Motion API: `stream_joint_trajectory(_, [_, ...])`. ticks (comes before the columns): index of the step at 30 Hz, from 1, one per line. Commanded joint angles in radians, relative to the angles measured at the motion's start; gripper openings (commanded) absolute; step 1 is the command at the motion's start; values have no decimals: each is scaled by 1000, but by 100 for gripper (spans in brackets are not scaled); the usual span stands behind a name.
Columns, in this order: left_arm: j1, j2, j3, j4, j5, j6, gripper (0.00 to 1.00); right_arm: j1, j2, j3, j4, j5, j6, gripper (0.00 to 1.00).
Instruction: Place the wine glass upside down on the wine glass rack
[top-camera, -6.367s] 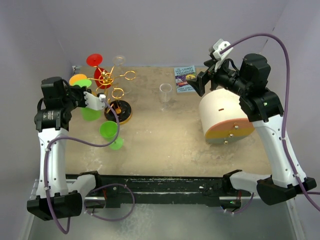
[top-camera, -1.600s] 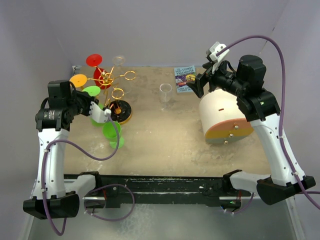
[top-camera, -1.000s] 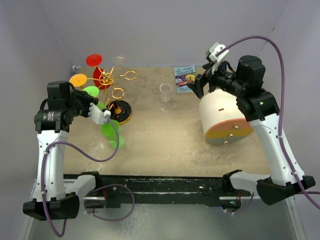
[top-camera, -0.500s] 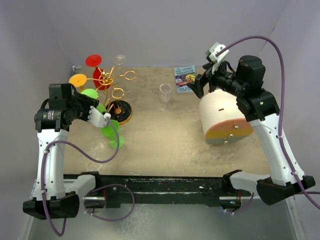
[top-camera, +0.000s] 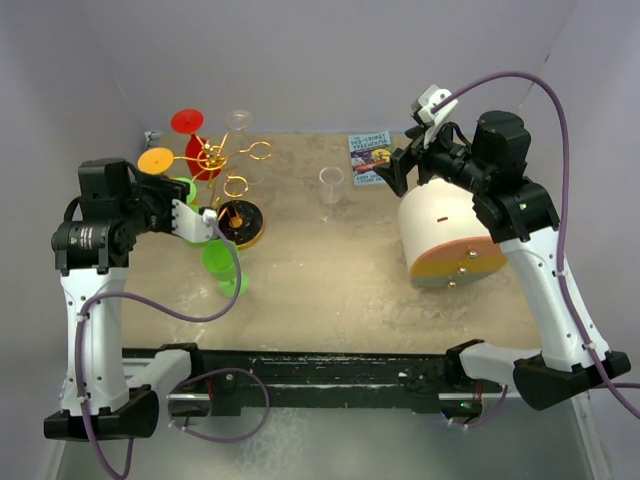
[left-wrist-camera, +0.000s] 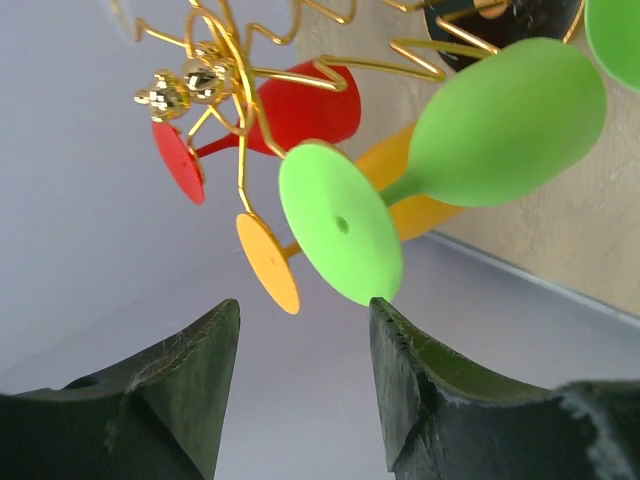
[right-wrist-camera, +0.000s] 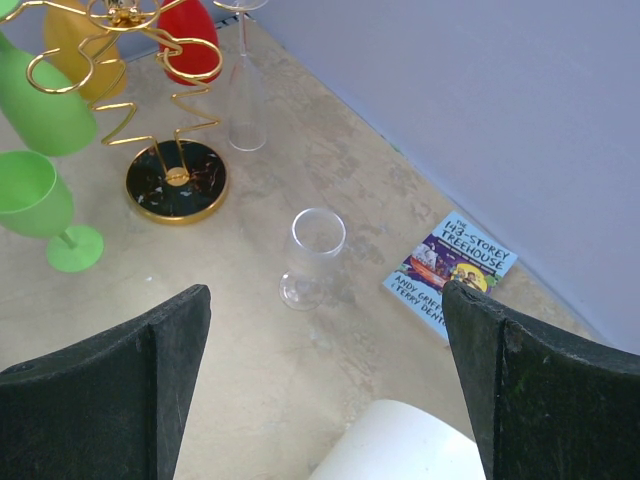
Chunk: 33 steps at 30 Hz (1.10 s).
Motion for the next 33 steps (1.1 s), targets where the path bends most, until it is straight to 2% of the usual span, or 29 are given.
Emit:
stream_joint_trajectory(1, [-5,-21,65,34,149,-191,58,-4,-22,2,43,-25,-18,100])
stream_joint_trajectory(3, [-5,-28,81,28,224,-283,59,-4,-23,0,43,-26,-20,100])
stream_joint_trajectory(5, [-5,-39,96,29,303,-405,68,-4,-22,-1,44,-27,-21,100])
stream_joint_trajectory(9, [-5,-60,110,76,386,-695,64,-4,-15,3,41,-33,-22,100])
stream_joint_trajectory(12, [-5,-66,111,54,403,-807,63,-4,-7,6,40,-37,-21,100])
stream_joint_trajectory(18, [-5,-74,88,-1,409,-916,59,-4,10,11,36,-43,-22,100])
stream_joint_trajectory(27, [-5,-81,101,68,435,-1089,57,-4,37,29,24,-42,-21,100])
stream_joint_trajectory(33, [-26,-46,106,60,460,-1114,57,-4,37,24,23,-34,-25,100])
